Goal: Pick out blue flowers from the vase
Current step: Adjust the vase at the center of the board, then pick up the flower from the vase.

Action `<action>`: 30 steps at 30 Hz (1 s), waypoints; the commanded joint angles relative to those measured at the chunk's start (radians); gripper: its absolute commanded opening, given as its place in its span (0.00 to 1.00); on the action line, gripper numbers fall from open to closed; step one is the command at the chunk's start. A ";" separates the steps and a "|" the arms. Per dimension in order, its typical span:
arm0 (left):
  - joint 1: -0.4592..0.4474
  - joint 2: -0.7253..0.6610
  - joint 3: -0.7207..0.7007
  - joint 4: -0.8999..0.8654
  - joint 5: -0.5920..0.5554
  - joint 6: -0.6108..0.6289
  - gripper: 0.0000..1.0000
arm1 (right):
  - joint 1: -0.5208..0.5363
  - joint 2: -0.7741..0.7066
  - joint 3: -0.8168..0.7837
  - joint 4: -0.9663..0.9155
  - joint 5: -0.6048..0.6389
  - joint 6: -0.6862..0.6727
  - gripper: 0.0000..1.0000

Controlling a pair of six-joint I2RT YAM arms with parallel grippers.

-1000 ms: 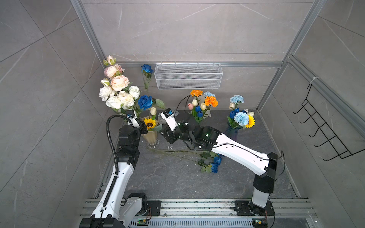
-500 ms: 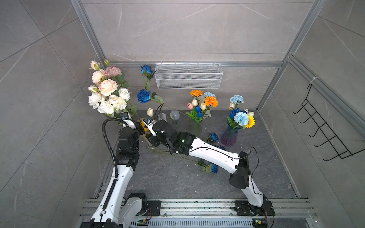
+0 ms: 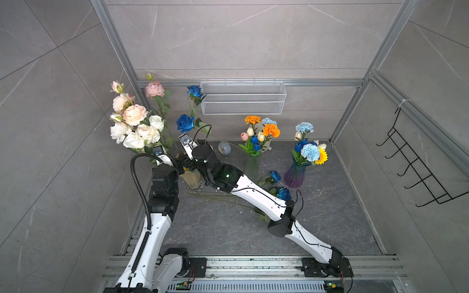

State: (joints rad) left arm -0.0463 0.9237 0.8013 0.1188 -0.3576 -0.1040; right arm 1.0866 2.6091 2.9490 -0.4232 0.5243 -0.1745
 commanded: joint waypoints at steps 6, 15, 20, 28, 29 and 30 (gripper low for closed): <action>0.005 0.005 0.021 -0.056 -0.105 0.084 0.00 | -0.085 -0.019 0.084 -0.011 0.037 0.022 0.85; 0.011 0.020 0.013 -0.035 -0.150 0.104 0.00 | -0.141 -0.067 0.042 -0.008 0.023 0.021 0.88; 0.014 0.015 -0.012 -0.025 -0.178 0.103 0.00 | -0.156 -0.065 0.041 -0.009 -0.046 0.040 0.91; 0.024 -0.012 -0.044 -0.021 -0.209 0.094 0.00 | -0.168 -0.046 0.032 -0.027 -0.252 0.173 0.91; 0.027 -0.012 -0.042 -0.021 -0.213 0.097 0.00 | -0.168 -0.046 0.032 -0.029 -0.254 0.190 0.91; 0.030 -0.013 -0.042 -0.022 -0.214 0.101 0.00 | -0.170 -0.020 0.032 -0.030 -0.254 0.207 0.90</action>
State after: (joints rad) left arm -0.0410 0.9203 0.7734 0.1444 -0.4858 -0.0826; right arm 0.9222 2.5900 2.9833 -0.4492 0.3271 -0.0483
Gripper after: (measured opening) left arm 0.116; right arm 0.906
